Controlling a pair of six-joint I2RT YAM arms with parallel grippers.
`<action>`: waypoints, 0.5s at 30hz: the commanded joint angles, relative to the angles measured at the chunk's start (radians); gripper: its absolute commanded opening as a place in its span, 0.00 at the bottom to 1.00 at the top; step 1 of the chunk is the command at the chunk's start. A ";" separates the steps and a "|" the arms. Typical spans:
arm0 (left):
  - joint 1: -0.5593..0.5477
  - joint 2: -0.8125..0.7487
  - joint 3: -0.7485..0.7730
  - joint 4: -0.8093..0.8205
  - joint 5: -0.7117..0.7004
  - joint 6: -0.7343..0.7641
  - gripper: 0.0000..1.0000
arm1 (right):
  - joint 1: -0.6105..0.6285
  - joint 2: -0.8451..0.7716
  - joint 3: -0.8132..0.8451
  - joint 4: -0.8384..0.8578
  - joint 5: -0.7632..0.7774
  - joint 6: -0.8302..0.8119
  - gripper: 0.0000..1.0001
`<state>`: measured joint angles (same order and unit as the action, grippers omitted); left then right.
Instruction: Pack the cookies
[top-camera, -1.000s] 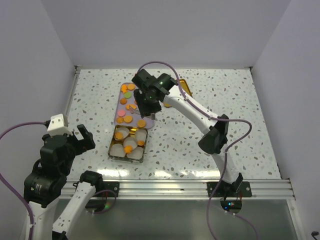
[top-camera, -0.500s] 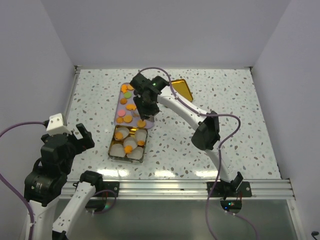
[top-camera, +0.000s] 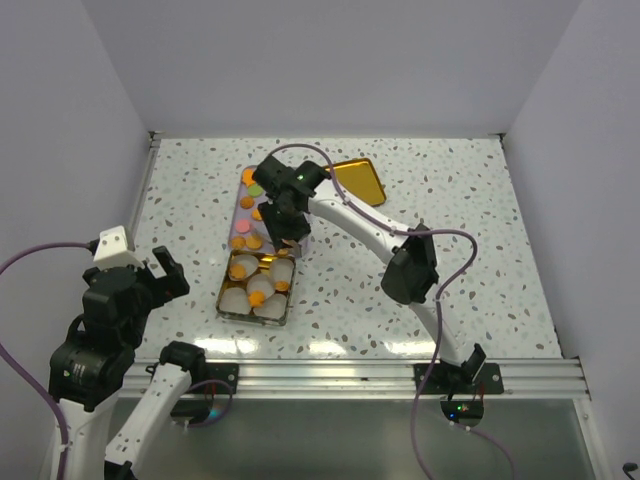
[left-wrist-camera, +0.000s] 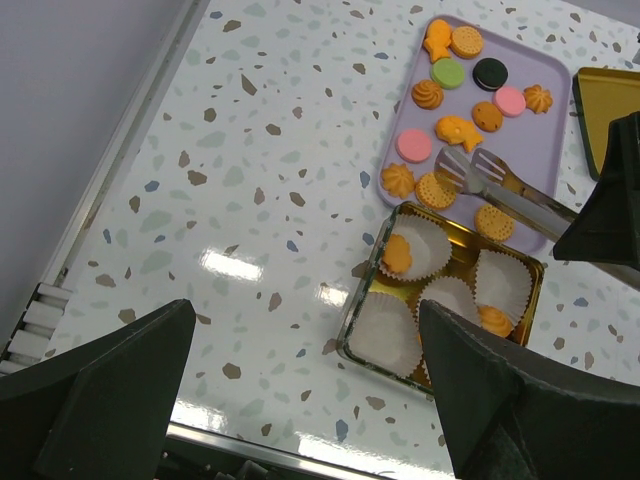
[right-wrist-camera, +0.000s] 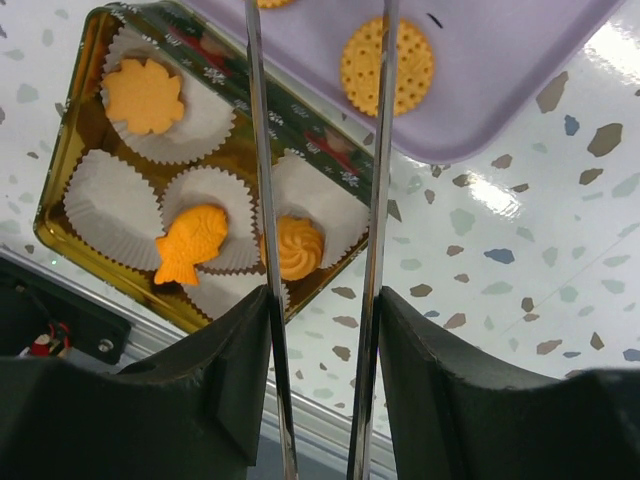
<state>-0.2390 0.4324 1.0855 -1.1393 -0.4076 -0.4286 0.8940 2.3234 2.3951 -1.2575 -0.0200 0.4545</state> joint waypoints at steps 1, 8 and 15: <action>-0.008 0.002 -0.006 0.029 -0.008 -0.009 1.00 | 0.025 -0.067 0.042 0.024 -0.043 0.018 0.48; -0.008 -0.014 -0.006 0.029 0.000 -0.004 1.00 | 0.046 -0.059 0.059 0.023 -0.049 0.033 0.49; -0.008 -0.027 -0.006 0.030 0.007 0.001 1.00 | 0.079 0.007 0.156 -0.115 0.018 0.006 0.49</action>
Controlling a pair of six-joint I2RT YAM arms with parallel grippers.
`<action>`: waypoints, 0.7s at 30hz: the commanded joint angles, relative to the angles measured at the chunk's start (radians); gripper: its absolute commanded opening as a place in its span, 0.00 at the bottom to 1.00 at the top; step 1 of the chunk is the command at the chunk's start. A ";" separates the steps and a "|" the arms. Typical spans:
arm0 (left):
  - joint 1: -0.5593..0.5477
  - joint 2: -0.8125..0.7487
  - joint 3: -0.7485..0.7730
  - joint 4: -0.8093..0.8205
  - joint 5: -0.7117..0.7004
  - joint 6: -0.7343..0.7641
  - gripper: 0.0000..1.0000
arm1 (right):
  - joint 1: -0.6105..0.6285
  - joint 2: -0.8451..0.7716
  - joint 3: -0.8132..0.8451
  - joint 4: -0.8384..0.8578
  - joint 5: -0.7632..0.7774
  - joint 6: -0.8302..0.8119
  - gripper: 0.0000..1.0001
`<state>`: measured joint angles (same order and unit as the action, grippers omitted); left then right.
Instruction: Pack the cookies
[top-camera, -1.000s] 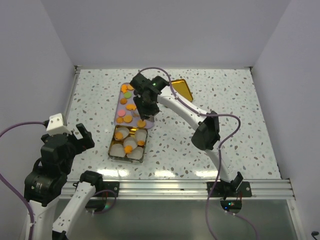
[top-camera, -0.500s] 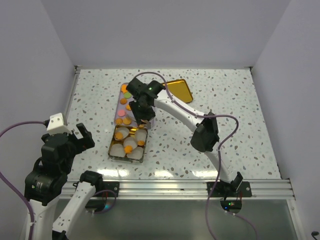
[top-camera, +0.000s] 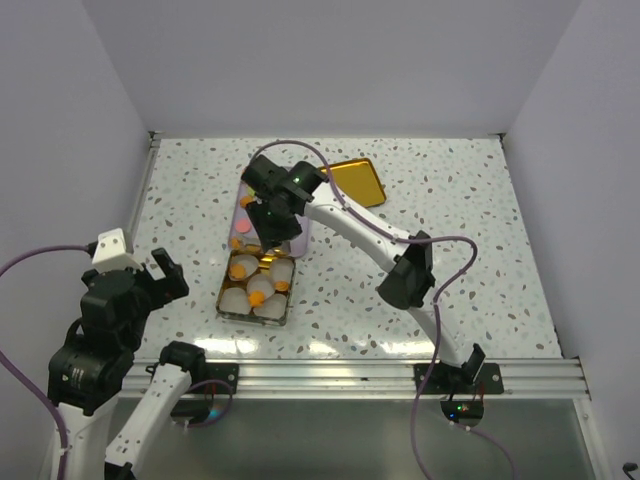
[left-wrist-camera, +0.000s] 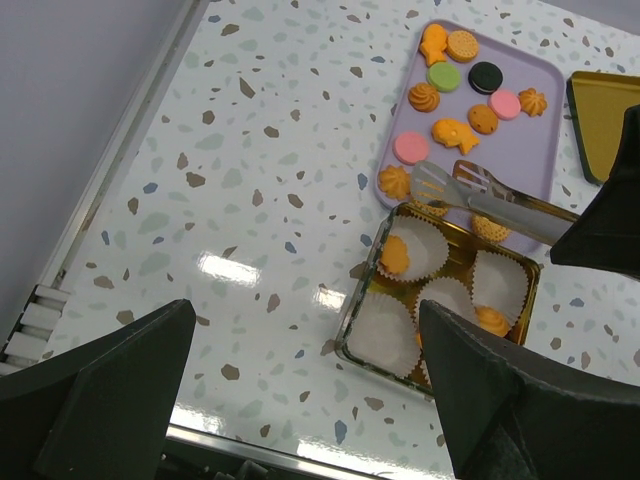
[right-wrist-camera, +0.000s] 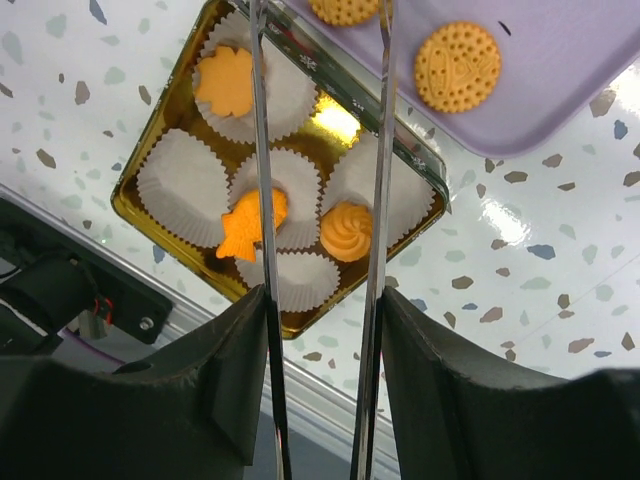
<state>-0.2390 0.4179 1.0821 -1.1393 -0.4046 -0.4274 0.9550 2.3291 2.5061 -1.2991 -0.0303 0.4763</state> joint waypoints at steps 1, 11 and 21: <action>-0.008 -0.016 -0.002 0.030 0.007 0.001 1.00 | 0.021 -0.001 0.034 -0.091 0.050 -0.019 0.49; -0.008 -0.001 -0.007 0.041 0.035 0.018 1.00 | 0.025 -0.005 0.021 -0.203 0.237 -0.050 0.47; -0.008 0.001 -0.010 0.044 0.044 0.021 1.00 | 0.021 -0.106 -0.141 -0.210 0.309 -0.036 0.46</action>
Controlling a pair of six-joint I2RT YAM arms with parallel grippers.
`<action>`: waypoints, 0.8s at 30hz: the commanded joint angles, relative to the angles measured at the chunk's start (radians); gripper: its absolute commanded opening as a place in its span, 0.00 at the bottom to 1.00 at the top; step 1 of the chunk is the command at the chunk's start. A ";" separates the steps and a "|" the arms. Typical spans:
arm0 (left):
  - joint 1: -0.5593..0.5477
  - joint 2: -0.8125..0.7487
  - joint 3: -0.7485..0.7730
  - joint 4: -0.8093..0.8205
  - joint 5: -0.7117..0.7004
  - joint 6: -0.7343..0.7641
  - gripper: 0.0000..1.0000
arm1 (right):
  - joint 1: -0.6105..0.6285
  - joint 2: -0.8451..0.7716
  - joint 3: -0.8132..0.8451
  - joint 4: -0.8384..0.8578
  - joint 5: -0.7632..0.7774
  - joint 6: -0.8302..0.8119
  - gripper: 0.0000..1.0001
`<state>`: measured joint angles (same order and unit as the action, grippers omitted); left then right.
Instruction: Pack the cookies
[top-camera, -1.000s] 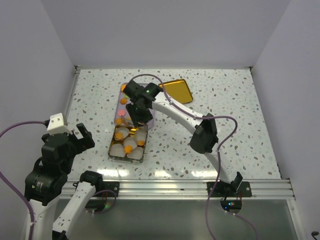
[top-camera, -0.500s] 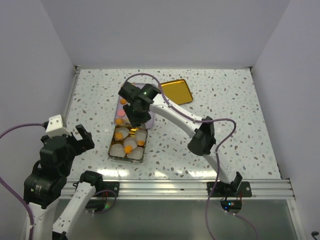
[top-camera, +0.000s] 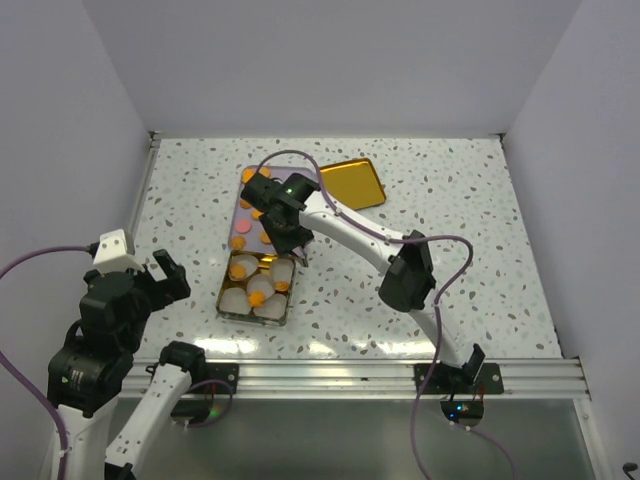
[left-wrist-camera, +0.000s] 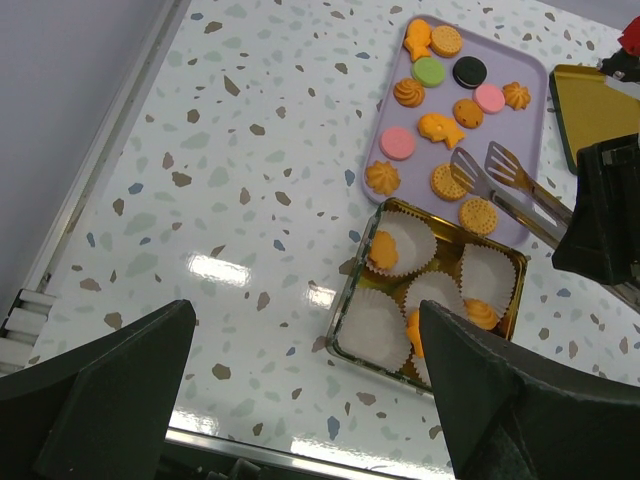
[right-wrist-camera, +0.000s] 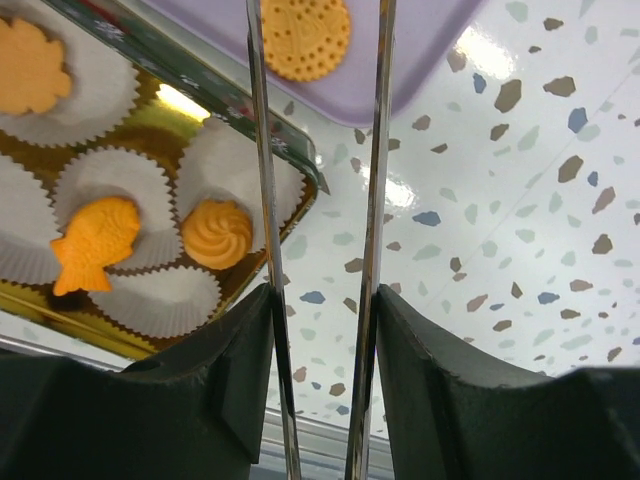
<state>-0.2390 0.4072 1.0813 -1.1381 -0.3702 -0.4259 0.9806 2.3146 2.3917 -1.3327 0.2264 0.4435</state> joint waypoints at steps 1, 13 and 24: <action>-0.008 0.012 -0.009 0.043 0.010 0.019 1.00 | -0.003 -0.104 -0.035 -0.177 0.056 -0.003 0.46; -0.008 -0.001 -0.011 0.041 0.007 0.018 1.00 | -0.005 -0.119 0.049 -0.114 -0.024 0.000 0.47; -0.008 -0.016 -0.008 0.038 -0.001 0.013 1.00 | -0.003 -0.078 0.052 -0.132 -0.047 -0.003 0.47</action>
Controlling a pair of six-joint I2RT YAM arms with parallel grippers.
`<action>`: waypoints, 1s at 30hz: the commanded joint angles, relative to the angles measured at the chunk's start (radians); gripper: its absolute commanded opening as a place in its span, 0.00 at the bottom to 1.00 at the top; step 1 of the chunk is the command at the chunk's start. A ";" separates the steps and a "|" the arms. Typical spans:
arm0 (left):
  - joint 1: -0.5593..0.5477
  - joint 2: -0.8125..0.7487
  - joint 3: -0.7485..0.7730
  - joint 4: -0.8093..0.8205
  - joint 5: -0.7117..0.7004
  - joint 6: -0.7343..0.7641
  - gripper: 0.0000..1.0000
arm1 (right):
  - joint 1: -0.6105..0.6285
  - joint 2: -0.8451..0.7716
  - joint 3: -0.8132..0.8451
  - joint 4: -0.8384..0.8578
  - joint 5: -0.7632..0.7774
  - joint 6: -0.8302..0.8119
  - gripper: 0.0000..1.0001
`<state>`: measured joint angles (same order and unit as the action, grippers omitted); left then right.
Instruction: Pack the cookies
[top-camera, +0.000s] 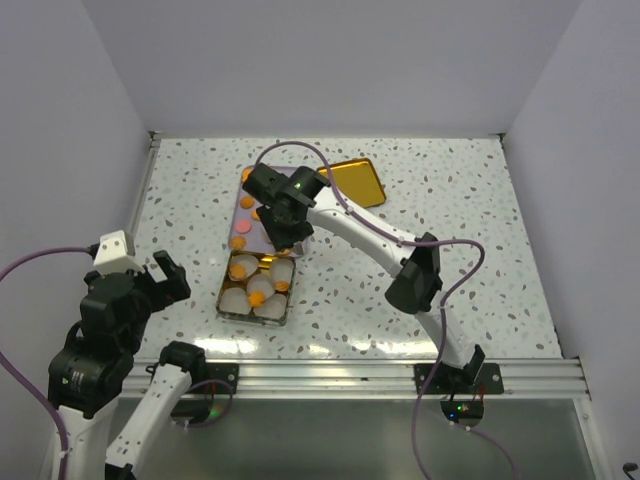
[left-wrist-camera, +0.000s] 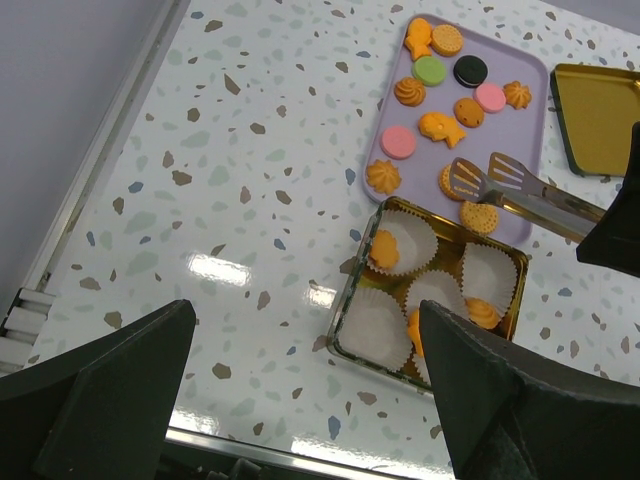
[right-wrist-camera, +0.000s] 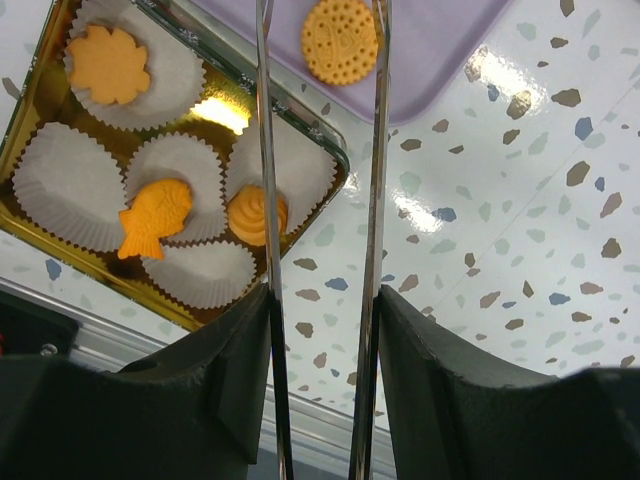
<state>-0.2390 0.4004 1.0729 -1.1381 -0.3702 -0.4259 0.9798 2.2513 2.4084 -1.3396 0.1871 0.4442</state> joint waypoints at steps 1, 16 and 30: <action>-0.008 -0.009 0.001 0.038 -0.003 0.015 1.00 | -0.003 -0.006 0.040 -0.131 -0.006 -0.002 0.47; -0.008 -0.011 -0.001 0.041 0.001 0.016 1.00 | 0.005 0.074 0.083 -0.168 0.017 -0.001 0.48; -0.008 -0.006 -0.002 0.043 0.007 0.018 1.00 | 0.005 0.100 0.075 -0.161 0.006 0.002 0.43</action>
<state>-0.2390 0.3935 1.0729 -1.1381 -0.3702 -0.4259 0.9813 2.3402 2.4531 -1.3407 0.1913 0.4446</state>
